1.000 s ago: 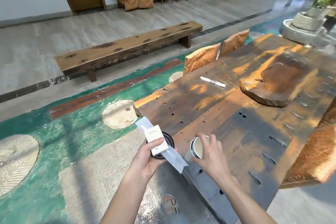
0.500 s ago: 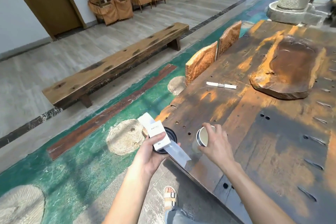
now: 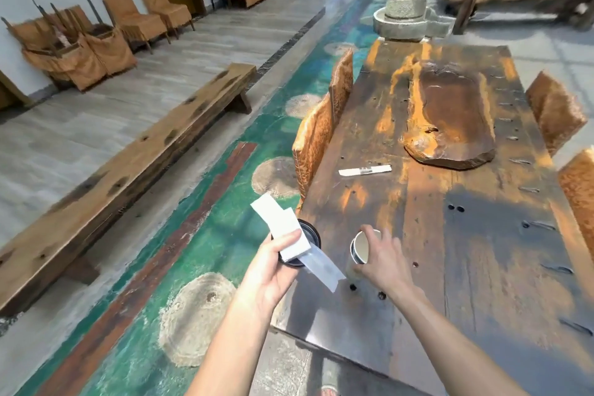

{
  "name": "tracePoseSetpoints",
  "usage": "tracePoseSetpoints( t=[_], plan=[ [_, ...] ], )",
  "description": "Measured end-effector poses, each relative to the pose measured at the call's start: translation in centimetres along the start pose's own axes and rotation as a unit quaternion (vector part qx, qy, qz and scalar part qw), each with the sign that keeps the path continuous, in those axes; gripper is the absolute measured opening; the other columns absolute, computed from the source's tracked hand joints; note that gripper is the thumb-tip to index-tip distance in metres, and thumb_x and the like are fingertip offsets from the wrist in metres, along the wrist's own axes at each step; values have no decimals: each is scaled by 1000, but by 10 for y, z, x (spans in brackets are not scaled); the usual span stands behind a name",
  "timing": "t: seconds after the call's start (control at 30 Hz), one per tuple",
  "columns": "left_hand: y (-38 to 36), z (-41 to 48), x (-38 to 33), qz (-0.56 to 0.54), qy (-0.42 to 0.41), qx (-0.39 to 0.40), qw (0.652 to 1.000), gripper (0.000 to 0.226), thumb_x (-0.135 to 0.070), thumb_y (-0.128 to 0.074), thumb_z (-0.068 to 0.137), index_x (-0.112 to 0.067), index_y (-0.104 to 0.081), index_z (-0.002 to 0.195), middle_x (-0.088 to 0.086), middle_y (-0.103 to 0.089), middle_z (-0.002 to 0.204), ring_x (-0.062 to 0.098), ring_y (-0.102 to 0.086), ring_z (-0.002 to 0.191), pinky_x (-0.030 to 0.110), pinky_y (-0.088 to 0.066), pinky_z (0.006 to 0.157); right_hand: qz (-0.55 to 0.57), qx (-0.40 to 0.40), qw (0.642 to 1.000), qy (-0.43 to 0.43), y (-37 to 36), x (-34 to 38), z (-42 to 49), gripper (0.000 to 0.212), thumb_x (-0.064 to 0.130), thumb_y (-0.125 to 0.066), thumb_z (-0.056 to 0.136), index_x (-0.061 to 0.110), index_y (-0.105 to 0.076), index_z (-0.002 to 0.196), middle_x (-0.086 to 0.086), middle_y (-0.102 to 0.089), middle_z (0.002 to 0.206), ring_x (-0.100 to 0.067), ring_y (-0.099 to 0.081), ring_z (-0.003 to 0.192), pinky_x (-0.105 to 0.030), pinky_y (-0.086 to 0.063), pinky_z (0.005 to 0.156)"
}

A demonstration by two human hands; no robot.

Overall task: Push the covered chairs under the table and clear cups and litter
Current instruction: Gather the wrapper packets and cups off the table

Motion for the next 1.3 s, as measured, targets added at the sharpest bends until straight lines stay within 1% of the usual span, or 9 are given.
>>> tracePoseSetpoints(
  t=[0.3,0.4,0.5,0.63,0.77,0.9,1.03,1.2,1.3],
  plan=[
    [48,39,-85,42,113,67,990,33,6,-62,76,-8,-60,105,10,-67,77,22,-68,64,35,-60,64,13,-37,986,-159,-37,66,-12,74,32,-78,77,33,-40,140,-8,-39,132,-36,-46,114,-44,-55,81],
    [60,47,-121,60,138,92,984,38,7,-63,76,-8,-57,110,10,-67,78,23,-69,64,35,-61,61,30,-76,979,-188,-42,98,-18,75,32,-80,73,35,-40,137,-7,-39,131,-36,-46,113,-47,-56,78],
    [67,60,-146,76,159,107,979,37,7,-64,74,-7,-57,108,11,-68,76,23,-70,63,35,-60,58,37,-74,971,-223,-47,124,-27,84,33,-84,71,36,-36,139,-7,-40,131,-34,-46,115,-45,-55,79],
    [70,70,-157,69,199,128,969,37,7,-63,75,-7,-60,108,10,-70,77,22,-71,64,34,-61,59,30,-94,966,-241,-53,146,-34,87,34,-84,73,36,-34,144,-7,-42,132,-33,-47,115,-43,-52,80],
    [70,89,-162,72,223,131,963,49,7,-63,73,-10,-56,119,9,-68,78,21,-69,63,33,-61,60,15,-93,959,-268,-59,153,-28,85,35,-83,73,36,-34,142,-9,-43,131,-33,-48,113,-42,-54,74],
    [79,115,-172,82,239,119,960,51,8,-63,74,-8,-56,122,11,-69,77,23,-70,62,36,-61,58,8,-81,954,-290,-66,155,-2,86,33,-84,71,37,-34,140,-8,-42,132,-32,-47,115,-41,-54,71],
    [84,154,-197,100,235,104,961,51,7,-65,73,-5,-57,122,13,-68,87,25,-67,72,39,-57,73,17,-80,951,-298,-72,155,47,85,29,-83,72,39,-32,140,-8,-39,133,-32,-43,116,-36,-46,64],
    [63,230,-228,137,231,82,960,39,6,-68,69,-5,-62,106,12,-73,75,23,-71,61,33,-60,57,61,-98,941,-319,-69,142,124,83,23,-83,74,37,-34,140,-10,-35,137,-36,-36,123,-45,-55,75],
    [40,271,-233,161,243,79,953,36,6,-68,69,-5,-63,103,13,-73,74,24,-72,60,34,-60,54,69,-107,925,-359,-65,129,162,86,23,-83,74,33,-33,143,-12,-34,140,-39,-34,126,-50,-53,79]
  ],
)
Point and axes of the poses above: each hand's wrist, its own z-axis towards the middle knuckle, its own y-axis out of the back of the hand, x = y × z, the point moved 2 cm from there along z, towards the middle knuckle
